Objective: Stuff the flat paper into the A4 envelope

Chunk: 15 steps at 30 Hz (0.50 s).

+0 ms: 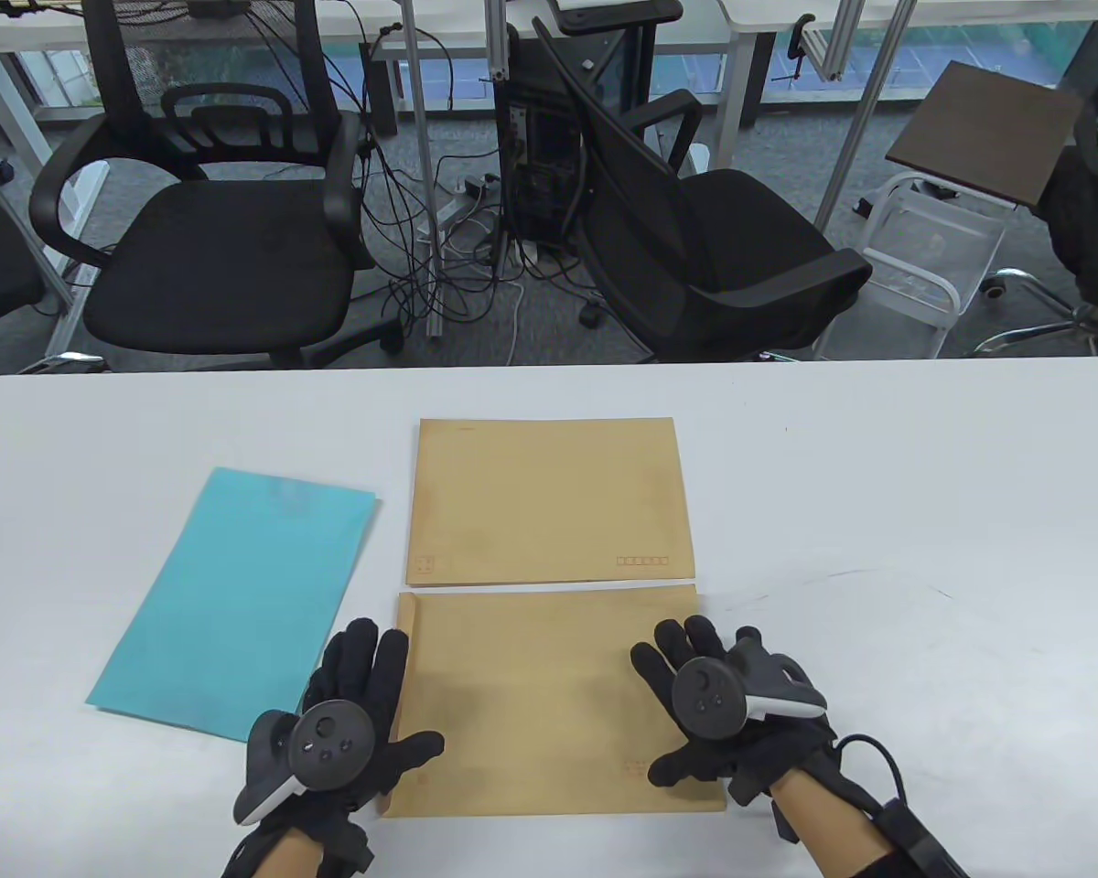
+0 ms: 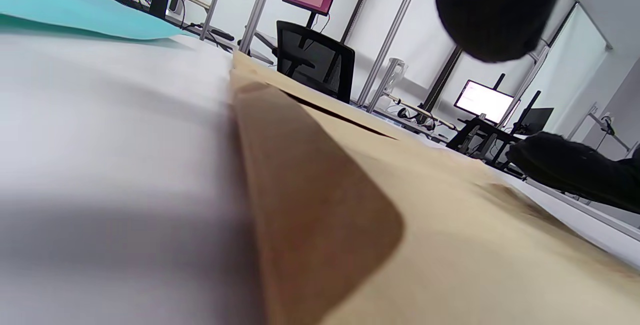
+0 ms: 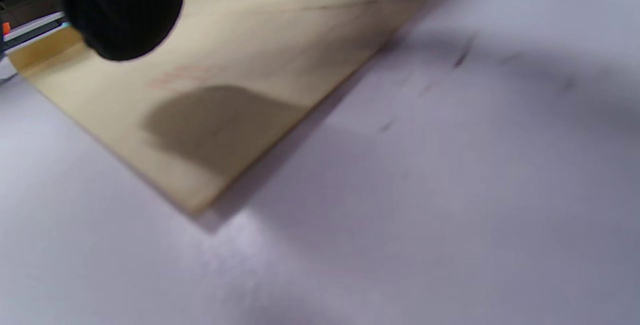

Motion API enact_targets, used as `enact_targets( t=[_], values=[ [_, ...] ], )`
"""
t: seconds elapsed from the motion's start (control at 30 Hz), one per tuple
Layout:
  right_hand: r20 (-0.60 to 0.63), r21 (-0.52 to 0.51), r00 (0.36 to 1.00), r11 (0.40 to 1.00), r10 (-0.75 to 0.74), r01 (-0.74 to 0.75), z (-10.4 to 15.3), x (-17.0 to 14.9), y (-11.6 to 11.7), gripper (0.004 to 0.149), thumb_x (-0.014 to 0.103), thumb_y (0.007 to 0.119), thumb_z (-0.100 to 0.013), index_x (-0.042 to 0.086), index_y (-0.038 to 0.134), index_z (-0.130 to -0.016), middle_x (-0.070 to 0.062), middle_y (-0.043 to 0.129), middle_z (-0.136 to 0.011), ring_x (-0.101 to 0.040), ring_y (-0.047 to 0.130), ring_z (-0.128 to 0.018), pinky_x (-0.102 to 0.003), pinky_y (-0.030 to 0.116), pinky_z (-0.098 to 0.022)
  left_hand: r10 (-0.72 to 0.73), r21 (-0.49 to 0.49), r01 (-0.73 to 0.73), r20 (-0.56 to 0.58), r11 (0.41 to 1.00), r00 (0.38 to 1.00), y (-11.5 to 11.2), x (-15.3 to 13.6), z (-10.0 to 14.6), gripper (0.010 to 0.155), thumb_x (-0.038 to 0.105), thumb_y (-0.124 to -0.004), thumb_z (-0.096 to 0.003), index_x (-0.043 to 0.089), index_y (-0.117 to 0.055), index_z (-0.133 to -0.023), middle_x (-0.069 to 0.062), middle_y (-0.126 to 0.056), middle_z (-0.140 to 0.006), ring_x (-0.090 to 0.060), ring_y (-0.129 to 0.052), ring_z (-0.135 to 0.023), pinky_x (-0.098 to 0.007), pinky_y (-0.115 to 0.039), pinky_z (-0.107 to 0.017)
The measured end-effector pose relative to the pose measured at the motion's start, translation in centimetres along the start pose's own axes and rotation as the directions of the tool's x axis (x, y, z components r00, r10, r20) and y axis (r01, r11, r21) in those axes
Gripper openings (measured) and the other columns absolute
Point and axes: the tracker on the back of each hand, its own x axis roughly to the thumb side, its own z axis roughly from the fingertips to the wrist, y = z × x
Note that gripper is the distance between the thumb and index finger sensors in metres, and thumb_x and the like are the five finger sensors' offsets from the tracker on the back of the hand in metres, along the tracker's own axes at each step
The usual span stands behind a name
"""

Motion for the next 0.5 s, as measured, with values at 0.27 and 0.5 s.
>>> enact_targets(
  t=[0.27,0.5],
  values=[
    [-0.026,0.121,0.998,0.991,-0.048,0.051,-0.9,-0.7,1.6,0.105,0.059,0.072,-0.051,0.012,0.004,-0.115,-0.025,-0.007,-0.112,-0.056,-0.009,-0.098,-0.08,-0.004,-0.054,-0.105,-0.001,0.106,-0.151,0.994,0.983,0.5,-1.0,0.1,0.105,0.066,-0.077,-0.0375,0.011,-0.032,-0.113,-0.024,-0.026,-0.117,-0.051,-0.062,-0.101,-0.066,-0.055,-0.07],
    [-0.033,0.121,0.992,0.985,-0.12,0.123,-0.9,-1.2,1.9,0.105,0.058,0.073,-0.051,0.015,0.001,-0.113,-0.019,-0.014,-0.109,-0.051,-0.018,-0.094,-0.08,-0.004,-0.055,-0.052,0.03,0.068,-0.373,0.997,0.926,2.4,-3.5,0.4,0.11,0.069,-0.078,-0.0369,0.003,-0.031,-0.112,-0.031,-0.035,-0.115,-0.053,-0.07,-0.096,-0.065,-0.062,-0.066]
  ],
)
